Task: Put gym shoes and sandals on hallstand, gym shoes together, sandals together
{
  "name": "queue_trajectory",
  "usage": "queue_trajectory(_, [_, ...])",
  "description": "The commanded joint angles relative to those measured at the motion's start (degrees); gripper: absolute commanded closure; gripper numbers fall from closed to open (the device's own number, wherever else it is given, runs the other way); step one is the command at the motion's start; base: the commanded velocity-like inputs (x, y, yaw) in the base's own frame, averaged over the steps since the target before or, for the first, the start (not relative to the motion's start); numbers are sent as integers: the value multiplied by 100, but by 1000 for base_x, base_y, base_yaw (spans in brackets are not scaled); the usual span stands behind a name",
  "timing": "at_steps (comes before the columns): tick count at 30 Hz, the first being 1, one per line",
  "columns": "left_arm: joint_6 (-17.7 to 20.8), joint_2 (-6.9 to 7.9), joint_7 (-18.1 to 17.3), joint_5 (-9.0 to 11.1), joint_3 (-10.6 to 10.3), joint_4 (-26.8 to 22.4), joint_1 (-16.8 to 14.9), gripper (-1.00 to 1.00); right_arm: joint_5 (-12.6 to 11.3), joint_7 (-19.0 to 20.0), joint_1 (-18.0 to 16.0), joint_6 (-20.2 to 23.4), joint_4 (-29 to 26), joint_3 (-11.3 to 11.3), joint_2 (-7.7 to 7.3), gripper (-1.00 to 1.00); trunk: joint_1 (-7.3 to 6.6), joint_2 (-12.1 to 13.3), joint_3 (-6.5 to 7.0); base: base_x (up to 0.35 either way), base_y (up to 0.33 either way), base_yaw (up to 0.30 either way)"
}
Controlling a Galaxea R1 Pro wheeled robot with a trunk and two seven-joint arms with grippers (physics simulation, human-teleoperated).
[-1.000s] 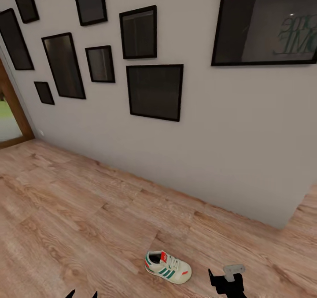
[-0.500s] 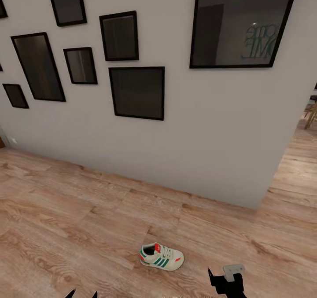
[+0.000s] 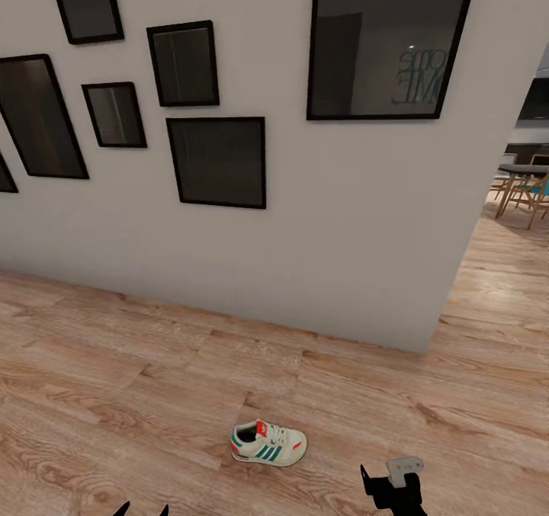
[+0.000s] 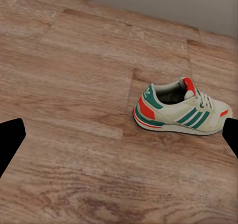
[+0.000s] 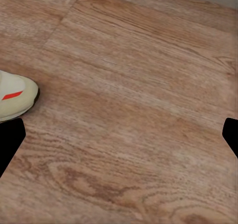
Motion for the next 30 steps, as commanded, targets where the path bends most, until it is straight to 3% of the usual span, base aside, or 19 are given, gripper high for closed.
queue_trajectory(1, [-3, -3, -58, 5, 38, 5, -5, -100, 58, 3, -4, -20, 5, -48, 0, -100, -1, -2, -5, -1, 1, -15])
queue_trajectory(22, [-3, -3, -57, 5, 38, 5, -5, -100, 50, 29, -4, -20, 4, -46, -44, -100, -1, -2, -5, 0, 0, -1])
queue_trajectory(30, [-3, -3, -56, 5, 38, 5, -5, -100, 50, 15, -4, -20, 4, -48, -42, -100, -1, -2, 5, 169, 137, -58])
